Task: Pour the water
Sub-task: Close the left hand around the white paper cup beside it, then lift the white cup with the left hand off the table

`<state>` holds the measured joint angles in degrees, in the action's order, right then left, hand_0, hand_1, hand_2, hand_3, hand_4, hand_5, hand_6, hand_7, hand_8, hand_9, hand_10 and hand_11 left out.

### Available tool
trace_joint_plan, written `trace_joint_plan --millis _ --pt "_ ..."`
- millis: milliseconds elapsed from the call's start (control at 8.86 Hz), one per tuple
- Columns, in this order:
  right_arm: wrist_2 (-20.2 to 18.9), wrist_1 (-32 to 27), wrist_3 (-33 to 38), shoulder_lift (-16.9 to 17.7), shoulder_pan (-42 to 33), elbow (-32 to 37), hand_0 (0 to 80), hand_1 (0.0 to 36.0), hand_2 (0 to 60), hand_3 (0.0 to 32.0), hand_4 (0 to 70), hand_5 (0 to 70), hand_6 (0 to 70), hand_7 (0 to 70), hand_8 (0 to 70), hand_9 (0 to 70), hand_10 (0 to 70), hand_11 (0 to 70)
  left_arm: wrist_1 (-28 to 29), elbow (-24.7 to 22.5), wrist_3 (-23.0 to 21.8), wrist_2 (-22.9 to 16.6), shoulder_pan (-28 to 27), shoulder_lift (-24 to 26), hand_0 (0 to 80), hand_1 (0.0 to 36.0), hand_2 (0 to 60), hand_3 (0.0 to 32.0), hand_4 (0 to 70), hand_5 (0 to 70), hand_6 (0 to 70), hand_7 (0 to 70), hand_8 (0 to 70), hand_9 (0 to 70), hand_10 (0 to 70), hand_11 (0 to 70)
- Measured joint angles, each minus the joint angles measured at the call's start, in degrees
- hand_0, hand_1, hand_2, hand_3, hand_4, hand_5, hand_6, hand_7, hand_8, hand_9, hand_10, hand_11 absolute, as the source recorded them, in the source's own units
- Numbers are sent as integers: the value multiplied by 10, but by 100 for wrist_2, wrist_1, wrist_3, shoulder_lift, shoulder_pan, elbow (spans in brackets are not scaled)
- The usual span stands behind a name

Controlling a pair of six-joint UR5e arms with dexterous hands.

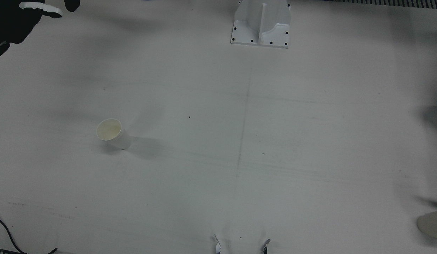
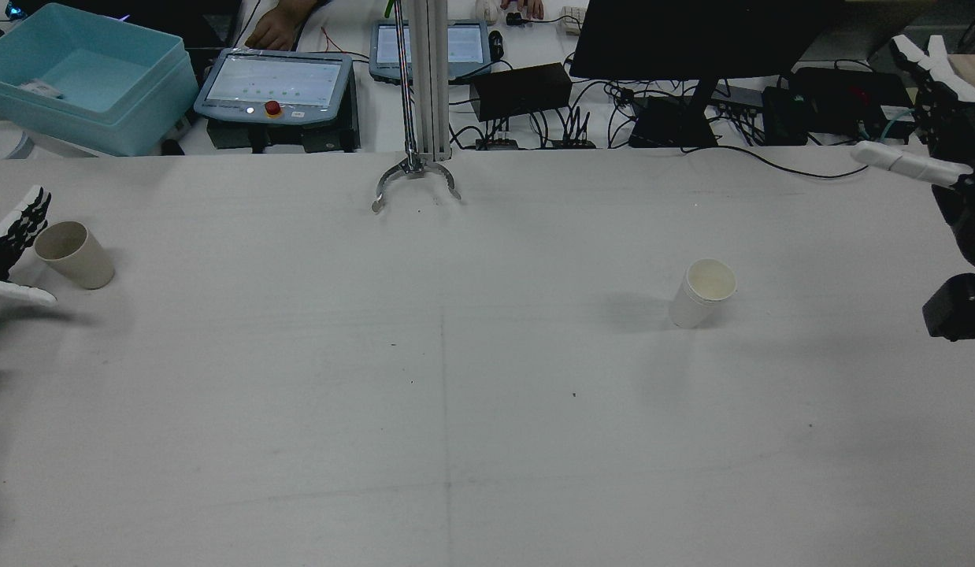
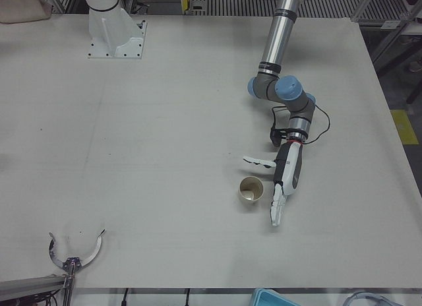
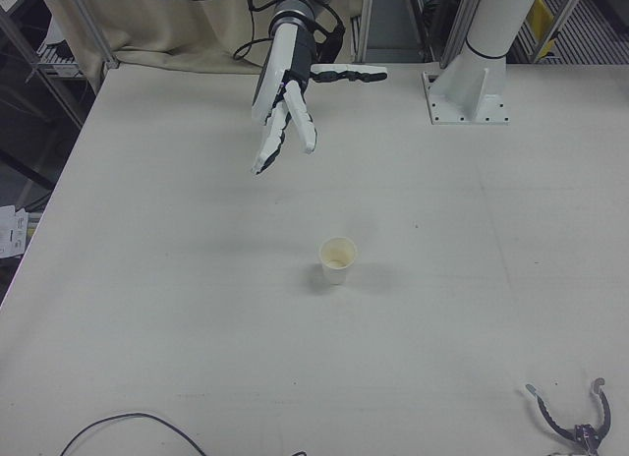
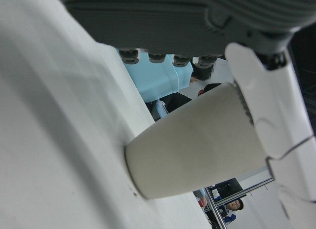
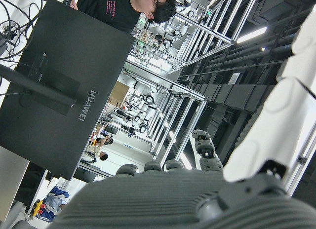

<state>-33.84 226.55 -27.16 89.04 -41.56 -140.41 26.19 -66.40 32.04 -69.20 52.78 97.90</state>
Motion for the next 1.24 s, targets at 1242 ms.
trace_joint_plan --millis 1242 --pt "-10 3 -19 0 58 -149 427 98 76 0 26 10 0 0 0 2 0 0 -138 303 -4 383 -197 351 483 143 32 0 71 0 13 61 0 0 22 48"
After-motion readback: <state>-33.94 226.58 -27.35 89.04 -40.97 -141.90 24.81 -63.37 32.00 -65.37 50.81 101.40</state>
